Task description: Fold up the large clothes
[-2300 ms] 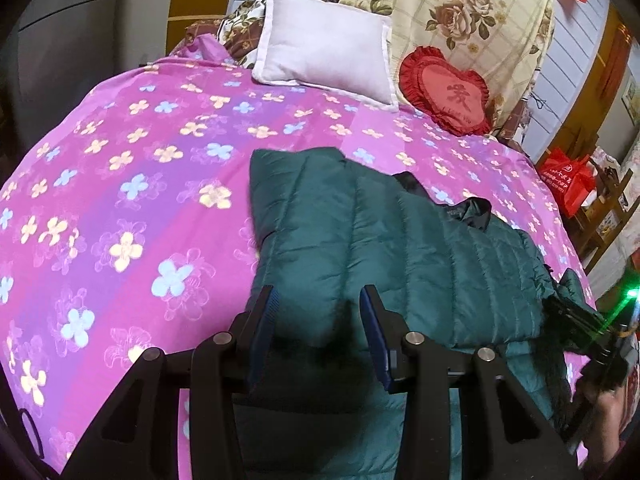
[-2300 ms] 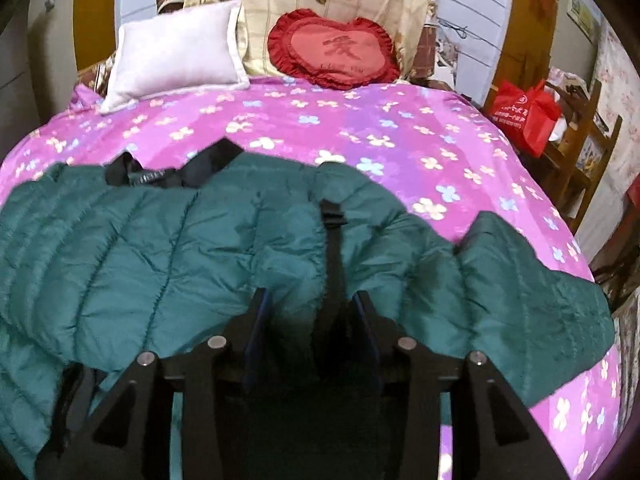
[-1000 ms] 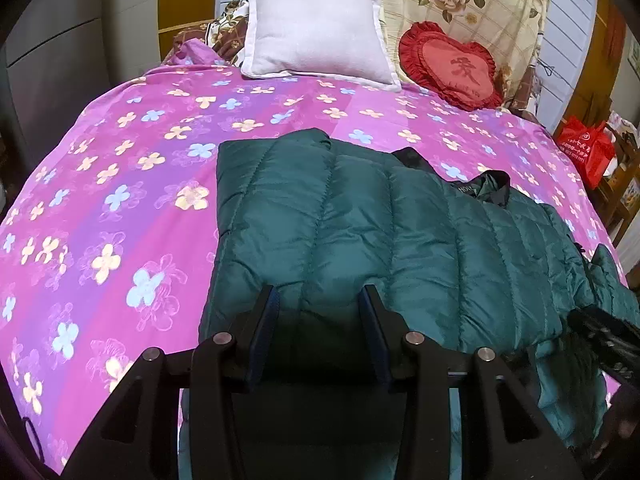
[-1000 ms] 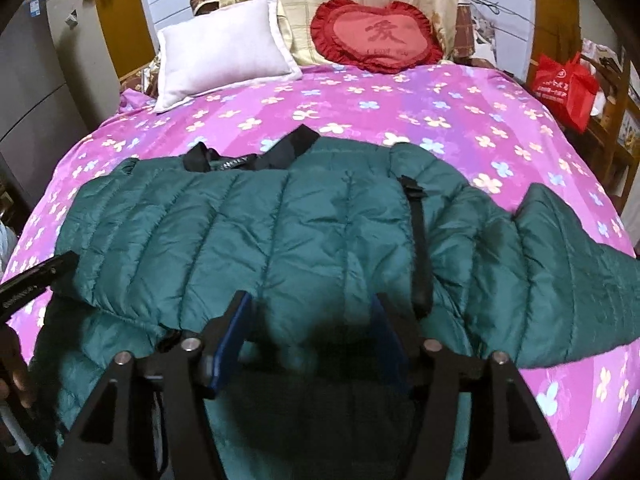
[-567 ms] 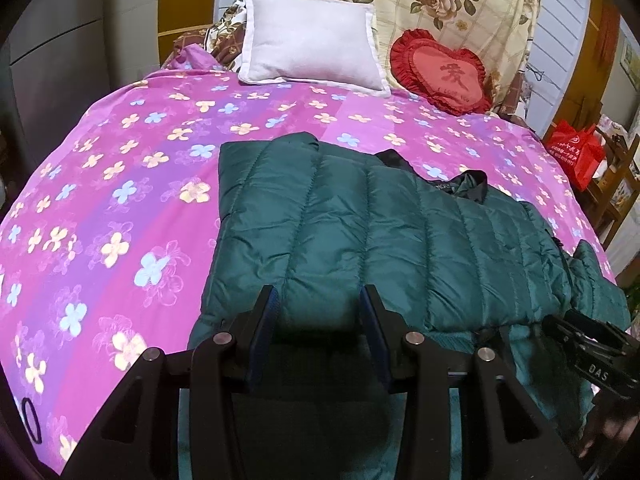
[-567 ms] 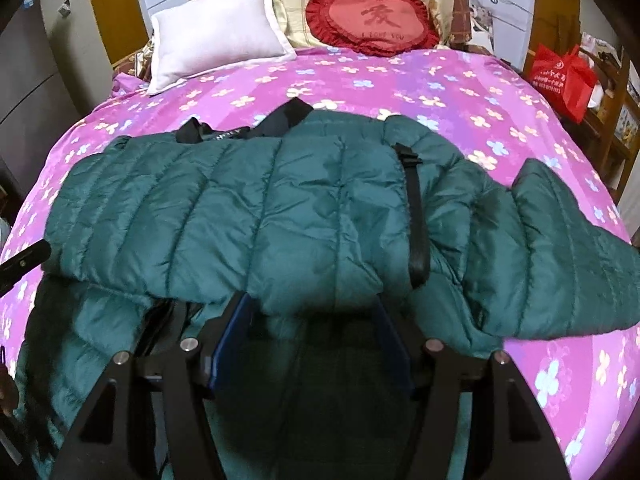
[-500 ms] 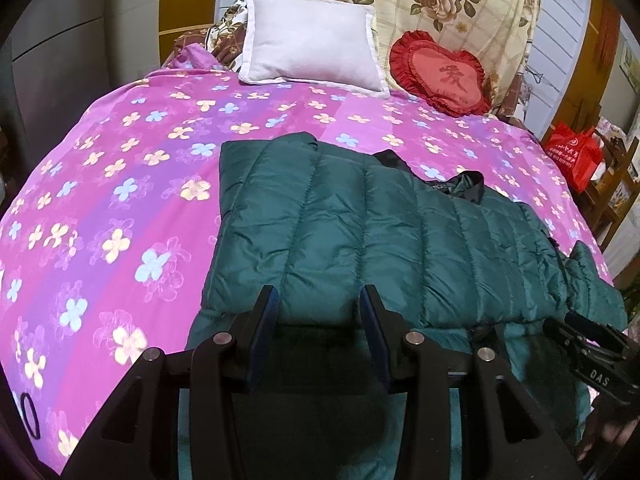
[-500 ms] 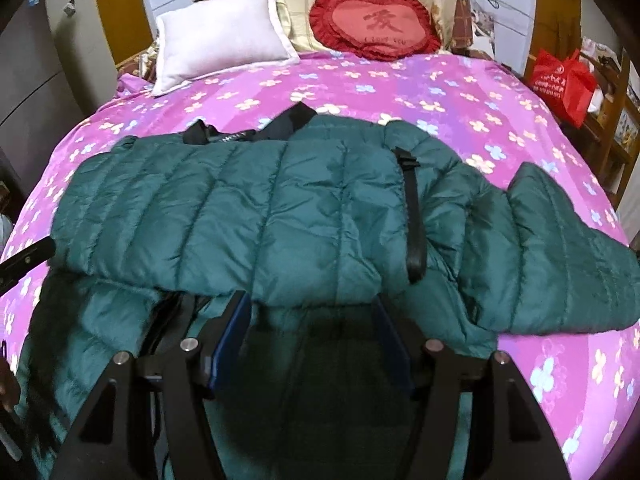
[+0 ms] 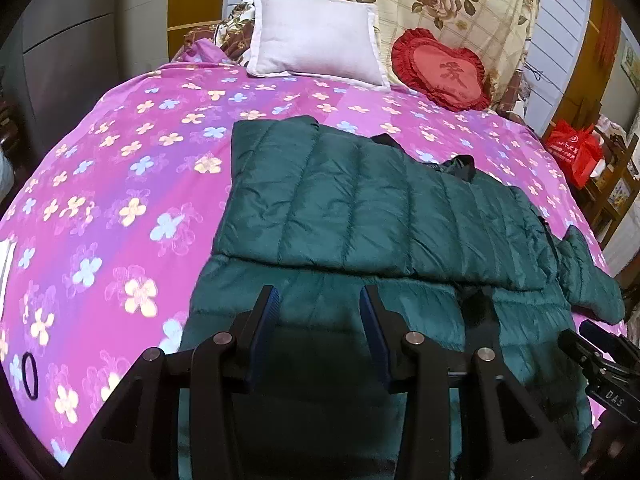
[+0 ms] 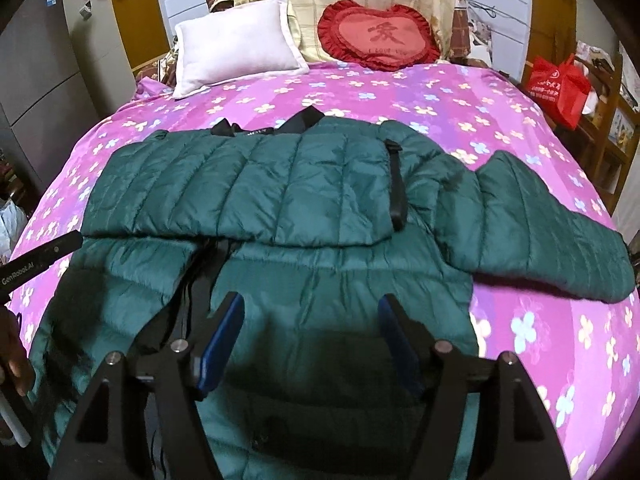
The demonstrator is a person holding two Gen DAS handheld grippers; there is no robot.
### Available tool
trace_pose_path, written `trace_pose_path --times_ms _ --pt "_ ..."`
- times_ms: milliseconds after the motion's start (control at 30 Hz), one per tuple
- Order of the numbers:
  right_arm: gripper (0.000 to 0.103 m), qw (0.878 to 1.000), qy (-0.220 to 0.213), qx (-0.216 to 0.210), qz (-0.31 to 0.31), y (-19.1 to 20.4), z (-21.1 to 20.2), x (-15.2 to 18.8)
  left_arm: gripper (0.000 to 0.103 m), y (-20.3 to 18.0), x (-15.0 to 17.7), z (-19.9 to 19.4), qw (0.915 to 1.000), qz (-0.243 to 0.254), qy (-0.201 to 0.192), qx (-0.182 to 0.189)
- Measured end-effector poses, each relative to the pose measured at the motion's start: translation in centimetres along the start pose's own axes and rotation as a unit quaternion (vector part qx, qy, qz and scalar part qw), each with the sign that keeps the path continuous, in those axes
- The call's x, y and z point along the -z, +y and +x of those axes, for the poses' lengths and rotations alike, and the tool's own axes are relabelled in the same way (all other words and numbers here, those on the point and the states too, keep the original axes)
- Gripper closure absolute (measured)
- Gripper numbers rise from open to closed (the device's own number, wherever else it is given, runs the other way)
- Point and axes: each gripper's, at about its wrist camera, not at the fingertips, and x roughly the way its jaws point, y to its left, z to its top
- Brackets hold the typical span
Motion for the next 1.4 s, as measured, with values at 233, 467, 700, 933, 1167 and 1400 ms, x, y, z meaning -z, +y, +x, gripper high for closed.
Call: trace_pose_path --times_ms 233,467,700,933,1167,1400 --pt "0.029 1.000 -0.002 0.005 0.015 -1.3 -1.1 1.2 0.072 -1.7 1.1 -1.4 0.9999 0.013 -0.005 0.000" --pt "0.028 0.999 -0.009 0.011 0.029 -2.8 -1.9 2.3 0.072 -3.8 2.7 -2.5 0.9997 0.024 -0.004 0.008" --pt "0.026 0.998 -0.008 0.022 0.051 -5.2 -2.1 3.4 0.072 -5.5 4.8 -2.9 0.9989 0.035 0.004 0.029" --pt "0.026 0.997 -0.015 0.029 0.074 -7.9 -2.1 3.8 0.072 -7.3 6.1 -3.0 0.9973 0.053 0.010 0.050" --pt "0.026 0.995 -0.027 0.055 0.085 -11.5 -2.2 3.5 0.072 -8.5 6.4 -3.6 0.9964 0.053 0.006 0.066" --pt "0.026 0.990 -0.030 0.097 0.102 -16.1 -1.7 3.1 0.072 -9.2 6.4 -3.7 0.9965 0.049 0.004 0.068"
